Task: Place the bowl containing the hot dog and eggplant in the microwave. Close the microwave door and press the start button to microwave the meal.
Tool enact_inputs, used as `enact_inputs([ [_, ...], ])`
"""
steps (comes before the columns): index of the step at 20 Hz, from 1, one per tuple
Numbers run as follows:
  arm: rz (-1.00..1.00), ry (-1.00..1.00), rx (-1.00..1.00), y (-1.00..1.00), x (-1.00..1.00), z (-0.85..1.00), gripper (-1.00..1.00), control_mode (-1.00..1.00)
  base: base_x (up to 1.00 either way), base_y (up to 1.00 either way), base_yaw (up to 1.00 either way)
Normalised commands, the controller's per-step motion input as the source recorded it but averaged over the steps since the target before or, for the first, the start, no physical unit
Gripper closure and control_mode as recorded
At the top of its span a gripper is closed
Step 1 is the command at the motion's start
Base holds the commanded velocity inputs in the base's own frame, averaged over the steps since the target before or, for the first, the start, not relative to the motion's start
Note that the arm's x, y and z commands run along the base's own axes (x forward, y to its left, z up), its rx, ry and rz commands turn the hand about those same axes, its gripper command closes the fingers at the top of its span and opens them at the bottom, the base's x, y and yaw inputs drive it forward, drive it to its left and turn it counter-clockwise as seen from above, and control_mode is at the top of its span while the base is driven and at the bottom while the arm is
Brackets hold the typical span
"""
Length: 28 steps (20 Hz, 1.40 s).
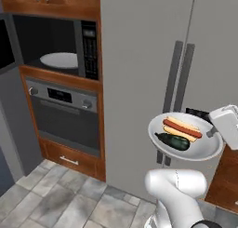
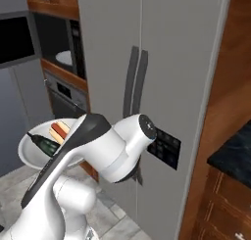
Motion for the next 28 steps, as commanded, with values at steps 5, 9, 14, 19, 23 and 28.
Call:
enact_inputs([
  [5, 0.00, 0.00, 0.00, 0.00, 0.00, 0.00, 1.00, 1.00, 0.62, 1.00, -0.32],
  [9, 0.00, 0.00, 0.00, 0.00, 0.00, 0.00, 1.00, 1.00, 0.49, 1.00, -0.26],
  [14, 0.00, 0.00, 0.00, 0.00, 0.00, 0.00, 1.00, 1.00, 0.37, 1.00, -0.21],
  [19, 0.00, 0.00, 0.00, 0.00, 0.00, 0.00, 1.00, 1.00, 0.37, 1.00, -0.21],
  [23, 0.00, 0.00, 0.00, 0.00, 0.00, 0.00, 1.00, 1.00, 0.34, 1.00, -0.21],
  [28, 0.00, 0.00, 0.00, 0.00, 0.00, 0.00, 1.00, 1.00, 0.33, 1.00, -0.20],
])
